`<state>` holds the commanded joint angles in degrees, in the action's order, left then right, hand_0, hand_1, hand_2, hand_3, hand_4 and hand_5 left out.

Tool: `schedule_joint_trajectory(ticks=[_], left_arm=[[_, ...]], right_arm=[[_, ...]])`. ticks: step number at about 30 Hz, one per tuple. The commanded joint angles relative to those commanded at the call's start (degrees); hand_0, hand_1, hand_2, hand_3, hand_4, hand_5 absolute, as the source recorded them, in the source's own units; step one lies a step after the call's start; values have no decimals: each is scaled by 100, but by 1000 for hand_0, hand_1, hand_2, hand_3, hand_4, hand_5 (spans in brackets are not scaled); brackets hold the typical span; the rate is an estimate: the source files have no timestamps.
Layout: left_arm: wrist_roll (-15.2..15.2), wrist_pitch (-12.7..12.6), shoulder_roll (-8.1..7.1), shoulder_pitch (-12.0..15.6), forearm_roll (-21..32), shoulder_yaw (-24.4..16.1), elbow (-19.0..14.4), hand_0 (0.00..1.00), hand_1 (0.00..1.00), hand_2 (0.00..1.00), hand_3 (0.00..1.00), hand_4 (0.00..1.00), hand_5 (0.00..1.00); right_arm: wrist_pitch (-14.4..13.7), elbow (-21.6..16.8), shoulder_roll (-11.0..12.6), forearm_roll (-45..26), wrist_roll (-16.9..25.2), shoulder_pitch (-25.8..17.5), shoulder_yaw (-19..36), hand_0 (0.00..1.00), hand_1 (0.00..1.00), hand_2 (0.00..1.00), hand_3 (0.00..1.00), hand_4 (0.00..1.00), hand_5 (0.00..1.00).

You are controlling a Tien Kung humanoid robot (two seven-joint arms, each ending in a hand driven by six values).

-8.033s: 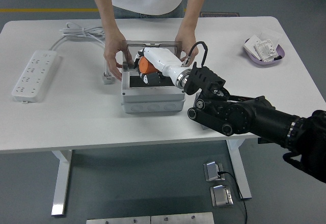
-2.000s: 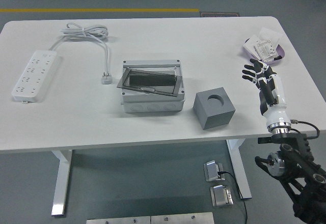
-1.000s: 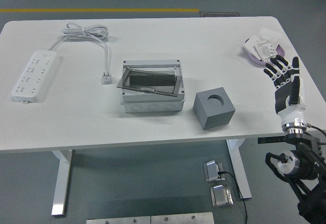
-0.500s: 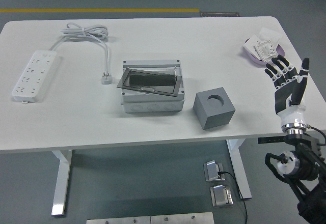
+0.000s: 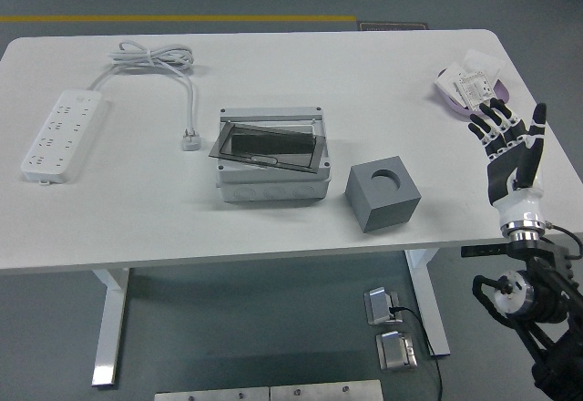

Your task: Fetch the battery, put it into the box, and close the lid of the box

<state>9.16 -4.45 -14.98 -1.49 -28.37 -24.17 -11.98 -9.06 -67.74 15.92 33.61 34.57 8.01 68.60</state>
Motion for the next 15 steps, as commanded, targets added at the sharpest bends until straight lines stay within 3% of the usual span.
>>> schedule_joint_trajectory(ticks=[15], left_arm=[[22, 21, -136, -105, -167, -77, 4, 631, 682, 583, 577, 541, 2]], right_arm=[[-59, -17, 38, 79, -68, 30, -79, 802, 729, 739, 727, 963, 998]])
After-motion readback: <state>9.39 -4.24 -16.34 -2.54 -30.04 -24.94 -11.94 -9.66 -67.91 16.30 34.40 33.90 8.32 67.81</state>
